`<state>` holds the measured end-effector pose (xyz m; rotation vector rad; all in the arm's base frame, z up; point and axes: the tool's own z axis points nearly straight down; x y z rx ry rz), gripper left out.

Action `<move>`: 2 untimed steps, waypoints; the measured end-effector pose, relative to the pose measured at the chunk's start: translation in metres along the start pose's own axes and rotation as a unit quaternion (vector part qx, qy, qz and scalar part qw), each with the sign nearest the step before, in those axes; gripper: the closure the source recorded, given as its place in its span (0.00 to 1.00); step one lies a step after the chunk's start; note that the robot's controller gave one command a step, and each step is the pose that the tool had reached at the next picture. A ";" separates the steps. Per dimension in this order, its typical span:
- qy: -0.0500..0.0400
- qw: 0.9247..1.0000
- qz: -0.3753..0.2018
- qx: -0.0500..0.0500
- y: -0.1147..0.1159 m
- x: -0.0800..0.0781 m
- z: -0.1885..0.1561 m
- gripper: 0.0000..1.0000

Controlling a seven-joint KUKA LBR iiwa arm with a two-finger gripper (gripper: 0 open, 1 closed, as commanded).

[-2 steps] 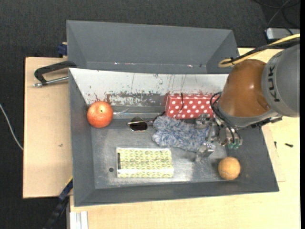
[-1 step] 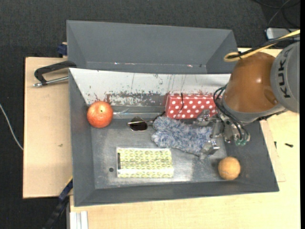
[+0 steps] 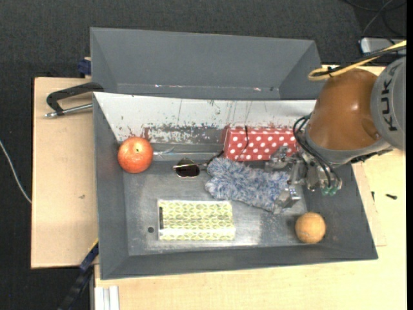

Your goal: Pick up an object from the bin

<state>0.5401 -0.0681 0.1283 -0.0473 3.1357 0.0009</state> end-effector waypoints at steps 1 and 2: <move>-0.001 1.000 0.007 0.000 -0.008 -0.004 0.056 0.00; -0.002 1.000 0.010 0.001 -0.009 0.001 0.054 1.00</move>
Offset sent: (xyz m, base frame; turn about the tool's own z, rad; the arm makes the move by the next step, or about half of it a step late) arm -0.0043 -0.0099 -0.0583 0.0209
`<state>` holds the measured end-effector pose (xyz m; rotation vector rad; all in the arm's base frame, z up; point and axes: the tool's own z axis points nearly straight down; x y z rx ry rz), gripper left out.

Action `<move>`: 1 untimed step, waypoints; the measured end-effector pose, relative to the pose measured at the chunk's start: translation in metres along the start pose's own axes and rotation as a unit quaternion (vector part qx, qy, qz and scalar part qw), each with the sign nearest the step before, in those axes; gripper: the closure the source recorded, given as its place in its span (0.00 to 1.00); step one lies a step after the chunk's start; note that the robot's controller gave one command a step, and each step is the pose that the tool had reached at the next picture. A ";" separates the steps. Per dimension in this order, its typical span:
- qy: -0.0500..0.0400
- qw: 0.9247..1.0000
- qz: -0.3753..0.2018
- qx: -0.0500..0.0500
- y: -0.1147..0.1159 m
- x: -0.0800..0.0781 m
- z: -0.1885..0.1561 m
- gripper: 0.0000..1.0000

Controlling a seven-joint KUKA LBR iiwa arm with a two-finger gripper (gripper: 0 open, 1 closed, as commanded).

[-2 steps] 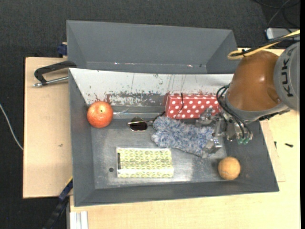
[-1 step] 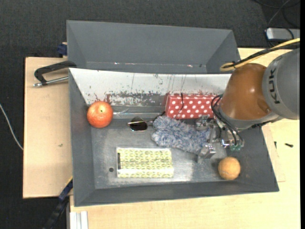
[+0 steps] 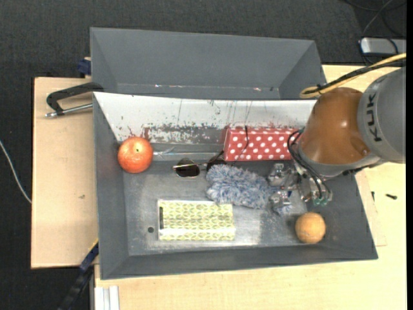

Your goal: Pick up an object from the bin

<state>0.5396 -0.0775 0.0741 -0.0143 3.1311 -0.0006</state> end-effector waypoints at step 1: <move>0.000 1.000 0.000 0.000 0.000 0.000 0.000 1.00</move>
Offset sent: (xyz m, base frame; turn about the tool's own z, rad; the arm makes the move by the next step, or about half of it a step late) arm -0.0001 -0.0001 0.0802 0.0000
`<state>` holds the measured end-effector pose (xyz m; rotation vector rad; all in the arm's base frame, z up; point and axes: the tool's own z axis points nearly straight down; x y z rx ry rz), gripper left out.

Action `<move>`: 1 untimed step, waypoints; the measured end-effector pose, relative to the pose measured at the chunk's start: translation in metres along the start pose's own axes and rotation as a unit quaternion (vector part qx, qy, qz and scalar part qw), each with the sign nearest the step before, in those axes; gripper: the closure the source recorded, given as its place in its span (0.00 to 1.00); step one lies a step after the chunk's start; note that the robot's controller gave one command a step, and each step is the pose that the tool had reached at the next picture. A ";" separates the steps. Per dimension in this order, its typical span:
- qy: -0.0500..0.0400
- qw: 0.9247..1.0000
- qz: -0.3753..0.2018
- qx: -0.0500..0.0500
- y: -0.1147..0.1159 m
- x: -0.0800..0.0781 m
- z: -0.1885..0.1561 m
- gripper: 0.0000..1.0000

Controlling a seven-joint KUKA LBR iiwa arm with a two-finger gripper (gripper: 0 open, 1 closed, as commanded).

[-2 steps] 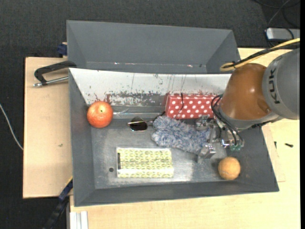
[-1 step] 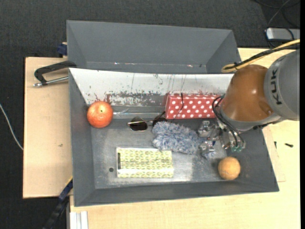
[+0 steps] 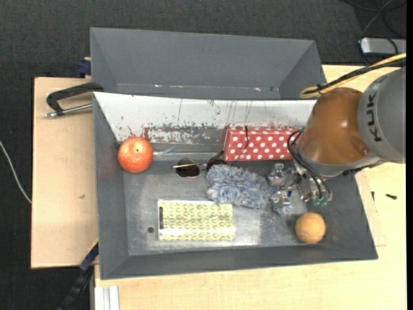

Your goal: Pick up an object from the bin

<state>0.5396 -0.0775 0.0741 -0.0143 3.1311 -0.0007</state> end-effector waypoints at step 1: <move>0.002 1.000 0.000 0.000 0.000 -0.002 -0.046 1.00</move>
Offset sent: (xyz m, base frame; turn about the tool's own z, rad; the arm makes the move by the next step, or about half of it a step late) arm 0.0003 -0.0001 0.0470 0.0000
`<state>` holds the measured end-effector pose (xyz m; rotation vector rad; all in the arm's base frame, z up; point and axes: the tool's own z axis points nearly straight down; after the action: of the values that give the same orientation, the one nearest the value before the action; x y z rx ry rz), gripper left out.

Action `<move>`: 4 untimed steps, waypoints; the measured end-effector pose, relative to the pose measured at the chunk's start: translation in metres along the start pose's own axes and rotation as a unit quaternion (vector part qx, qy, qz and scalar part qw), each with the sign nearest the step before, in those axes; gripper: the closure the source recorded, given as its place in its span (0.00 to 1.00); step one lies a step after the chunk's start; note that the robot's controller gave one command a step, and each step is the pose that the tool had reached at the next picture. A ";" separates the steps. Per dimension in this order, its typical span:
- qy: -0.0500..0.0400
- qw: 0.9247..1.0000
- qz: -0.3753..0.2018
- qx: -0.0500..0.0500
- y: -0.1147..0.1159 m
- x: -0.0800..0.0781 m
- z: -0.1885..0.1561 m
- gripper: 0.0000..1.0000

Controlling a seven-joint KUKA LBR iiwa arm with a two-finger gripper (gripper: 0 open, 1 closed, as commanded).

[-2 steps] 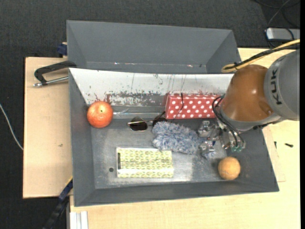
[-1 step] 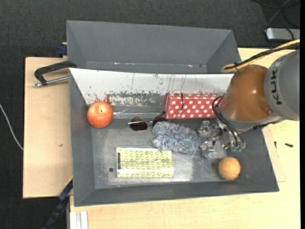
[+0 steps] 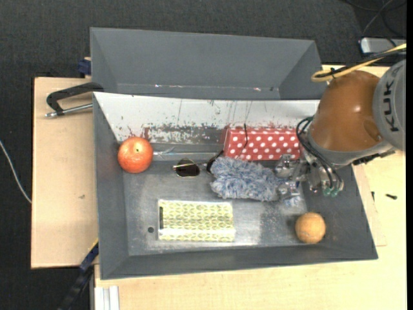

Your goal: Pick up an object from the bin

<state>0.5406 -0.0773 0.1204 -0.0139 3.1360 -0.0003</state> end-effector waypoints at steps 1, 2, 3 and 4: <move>-0.002 1.000 0.000 0.000 0.000 -0.002 -0.004 1.00; 0.000 1.000 0.000 0.000 0.000 -0.001 -0.005 1.00; 0.001 1.000 0.000 0.000 0.000 -0.001 -0.011 1.00; 0.000 1.000 0.000 0.000 0.000 -0.002 -0.017 1.00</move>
Offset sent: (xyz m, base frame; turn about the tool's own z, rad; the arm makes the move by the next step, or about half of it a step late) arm -0.0001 0.0000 0.0279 0.0000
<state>0.5424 -0.0772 0.1375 -0.0133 3.1352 -0.0007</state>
